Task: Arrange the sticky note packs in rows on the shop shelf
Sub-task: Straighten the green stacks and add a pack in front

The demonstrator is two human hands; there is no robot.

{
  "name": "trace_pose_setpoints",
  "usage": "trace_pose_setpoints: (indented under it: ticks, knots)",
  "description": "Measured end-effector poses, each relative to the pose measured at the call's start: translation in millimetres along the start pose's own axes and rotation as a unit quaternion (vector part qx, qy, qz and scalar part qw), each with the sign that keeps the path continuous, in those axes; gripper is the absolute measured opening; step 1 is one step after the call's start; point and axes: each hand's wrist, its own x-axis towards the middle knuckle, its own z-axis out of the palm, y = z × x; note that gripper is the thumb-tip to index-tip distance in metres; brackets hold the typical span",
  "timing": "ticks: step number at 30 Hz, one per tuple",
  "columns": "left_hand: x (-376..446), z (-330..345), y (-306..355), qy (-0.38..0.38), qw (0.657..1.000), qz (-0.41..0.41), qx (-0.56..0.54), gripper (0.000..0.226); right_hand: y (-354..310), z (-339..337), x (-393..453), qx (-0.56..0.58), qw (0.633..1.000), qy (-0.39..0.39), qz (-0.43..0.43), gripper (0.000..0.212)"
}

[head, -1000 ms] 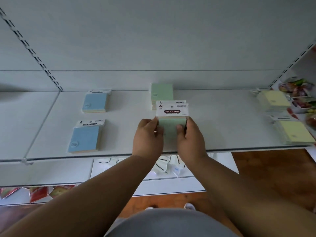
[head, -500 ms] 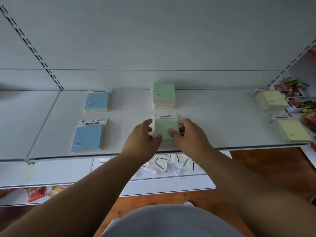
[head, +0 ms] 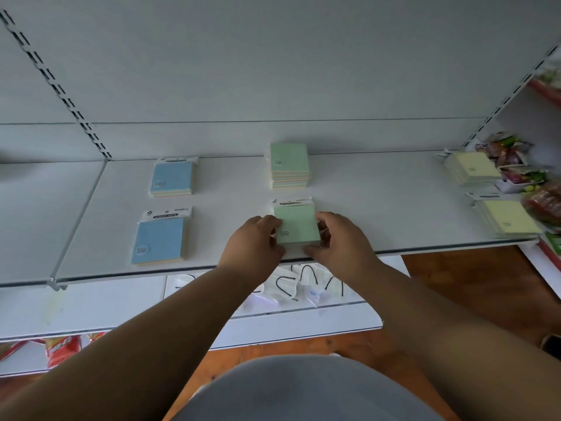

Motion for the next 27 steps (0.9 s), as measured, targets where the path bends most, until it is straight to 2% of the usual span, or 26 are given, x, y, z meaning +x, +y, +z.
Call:
trace_pose_setpoints:
  ticks: [2,7,10,13,16,19,23,27]
  knots:
    - [0,-6,0,-0.004,1.000,-0.014,-0.012,0.056,0,-3,-3,0.026,1.000,-0.001,-0.011,0.049]
    - [25,-22,2,0.113,0.990,-0.076,-0.044,0.037,7,-14,13,0.041,0.993,0.110,0.007,0.032]
    - [61,-26,9,0.079,0.988,-0.104,-0.084,0.037,-1,-19,58,0.004,0.995,0.097,0.022,0.009]
    - [82,-26,16,0.043,0.979,-0.139,-0.145,0.045,-8,-18,96,-0.023,0.997,0.064,0.026,0.036]
    - [89,-24,21,0.035,0.972,-0.145,-0.180,0.035,-6,-14,115,-0.014,0.998,0.051,0.045,0.021]
    - [93,-25,24,0.049,0.969,-0.156,-0.184,0.039,-7,-10,119,0.012,0.997,0.068,0.040,0.028]
    - [90,-29,28,0.123,0.949,-0.176,-0.232,0.033,-23,-16,108,0.025,0.991,0.125,0.032,0.034]
    - [66,-33,33,0.178,0.951,-0.156,-0.200,0.018,-31,-21,85,0.086,0.978,0.186,0.047,0.022]
